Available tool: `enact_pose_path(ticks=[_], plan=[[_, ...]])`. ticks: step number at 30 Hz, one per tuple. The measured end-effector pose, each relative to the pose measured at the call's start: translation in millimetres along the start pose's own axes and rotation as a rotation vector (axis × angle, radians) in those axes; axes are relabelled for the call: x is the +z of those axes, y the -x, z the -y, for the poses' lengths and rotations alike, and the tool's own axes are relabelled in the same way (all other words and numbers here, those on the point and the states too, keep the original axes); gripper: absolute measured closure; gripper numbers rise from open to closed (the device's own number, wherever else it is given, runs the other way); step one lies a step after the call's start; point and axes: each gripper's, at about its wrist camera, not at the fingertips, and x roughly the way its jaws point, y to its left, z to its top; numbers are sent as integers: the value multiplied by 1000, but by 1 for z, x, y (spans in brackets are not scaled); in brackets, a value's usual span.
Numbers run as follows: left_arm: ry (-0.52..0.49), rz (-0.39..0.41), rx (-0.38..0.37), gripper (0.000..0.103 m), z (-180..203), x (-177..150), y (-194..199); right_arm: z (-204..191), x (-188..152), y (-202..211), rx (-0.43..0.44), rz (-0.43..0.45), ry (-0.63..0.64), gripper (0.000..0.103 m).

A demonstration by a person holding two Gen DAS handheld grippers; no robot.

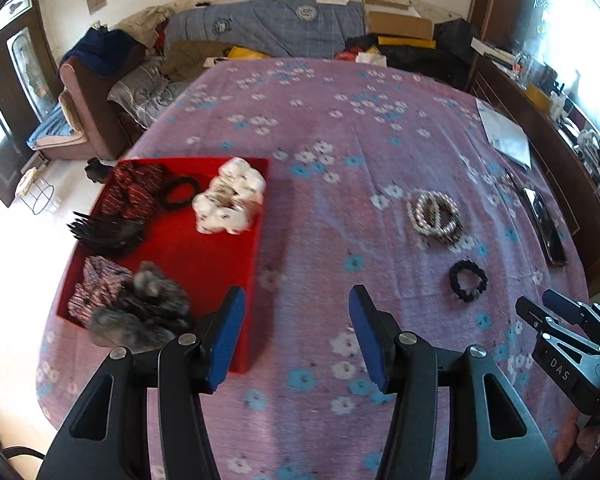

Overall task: Organize jewelry
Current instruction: 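Withdraw both tools and move toward the pearl bracelets and second hair tie, then grasp a pearl bracelet with left tool while right grasps the second black hair tie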

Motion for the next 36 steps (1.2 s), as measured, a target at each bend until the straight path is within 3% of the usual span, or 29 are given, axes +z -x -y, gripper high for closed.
enact_pose_path(ticks=[8, 12, 22, 28, 34, 36], plan=[[-35, -22, 6, 50, 32, 8, -20, 29, -6, -8, -20, -15, -16, 50], [-41, -36, -29, 51, 47, 24, -43, 48, -5, -15, 5, -19, -55, 50], [-55, -97, -135, 51, 87, 75, -123, 65, -2, -43, 221, -14, -113, 50], [-71, -122, -161, 52, 105, 92, -165, 48, 10, -56, 271, 7, -62, 51], [-118, -134, -184, 62, 116, 101, -186, 31, 17, -76, 280, -6, -24, 55], [-143, -129, -180, 75, 120, 102, -187, 27, 17, -83, 275, -16, -16, 57]])
